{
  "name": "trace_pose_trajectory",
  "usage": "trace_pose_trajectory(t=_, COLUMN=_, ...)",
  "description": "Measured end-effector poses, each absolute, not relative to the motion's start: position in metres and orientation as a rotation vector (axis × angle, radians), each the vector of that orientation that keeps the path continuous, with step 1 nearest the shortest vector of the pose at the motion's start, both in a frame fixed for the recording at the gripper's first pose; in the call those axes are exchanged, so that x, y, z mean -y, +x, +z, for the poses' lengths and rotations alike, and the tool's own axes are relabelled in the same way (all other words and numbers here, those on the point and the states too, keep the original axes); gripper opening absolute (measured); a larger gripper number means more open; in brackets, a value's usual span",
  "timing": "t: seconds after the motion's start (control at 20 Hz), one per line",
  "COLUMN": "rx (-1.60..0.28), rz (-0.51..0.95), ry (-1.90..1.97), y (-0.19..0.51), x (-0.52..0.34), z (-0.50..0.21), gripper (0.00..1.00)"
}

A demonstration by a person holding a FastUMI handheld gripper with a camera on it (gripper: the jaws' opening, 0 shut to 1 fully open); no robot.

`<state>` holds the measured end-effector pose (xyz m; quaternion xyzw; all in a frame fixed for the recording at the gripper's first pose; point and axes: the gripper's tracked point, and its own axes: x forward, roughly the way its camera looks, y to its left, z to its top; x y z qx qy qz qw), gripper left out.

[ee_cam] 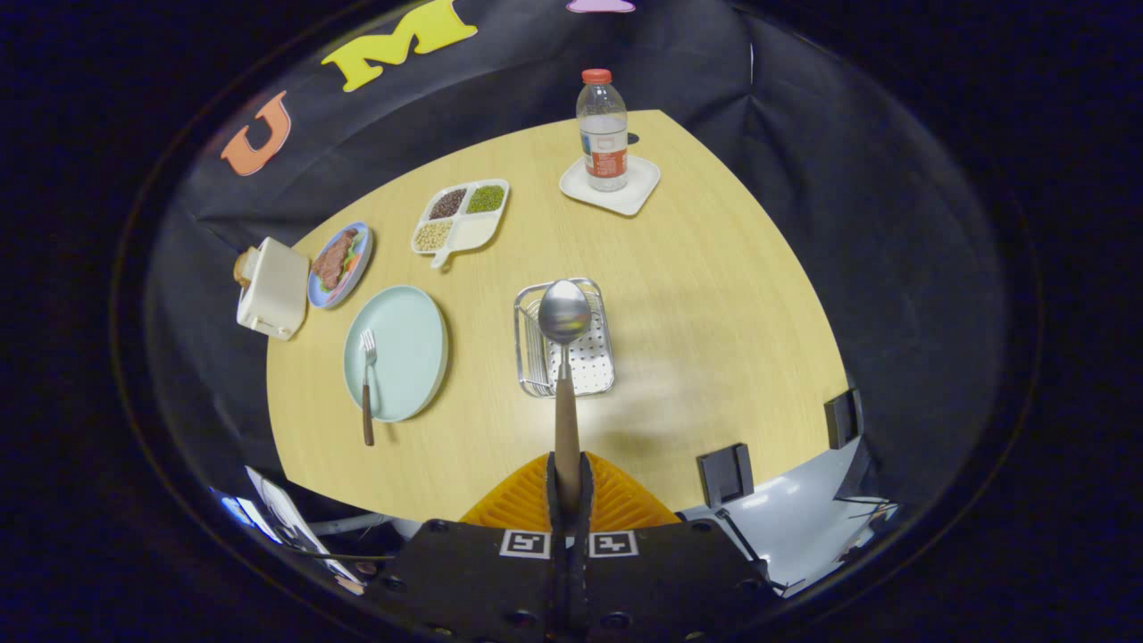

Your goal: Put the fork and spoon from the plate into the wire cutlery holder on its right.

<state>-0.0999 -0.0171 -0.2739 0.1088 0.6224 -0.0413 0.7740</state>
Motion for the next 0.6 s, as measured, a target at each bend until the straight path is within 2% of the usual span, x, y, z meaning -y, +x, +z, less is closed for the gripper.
trace_pose_trajectory(t=0.25, rx=-1.320, rz=-0.113, ry=0.216, y=-0.089, x=0.022, z=-0.276, gripper=0.12)
trace_pose_trajectory(t=0.3, rx=-1.310, rz=-0.113, ry=0.219, y=-0.087, x=0.021, z=-0.274, gripper=0.17)
trace_pose_trajectory(t=0.45, rx=-1.259, rz=-0.109, ry=0.226, y=-0.076, x=0.018, z=-0.267, gripper=0.73)
trace_pose_trajectory(t=0.55, rx=-1.227, rz=-0.106, ry=0.202, y=-0.068, x=0.016, z=-0.262, gripper=0.95)
trace_pose_trajectory(t=0.6, rx=-1.214, rz=-0.104, ry=0.193, y=-0.065, x=0.015, z=-0.258, gripper=0.96)
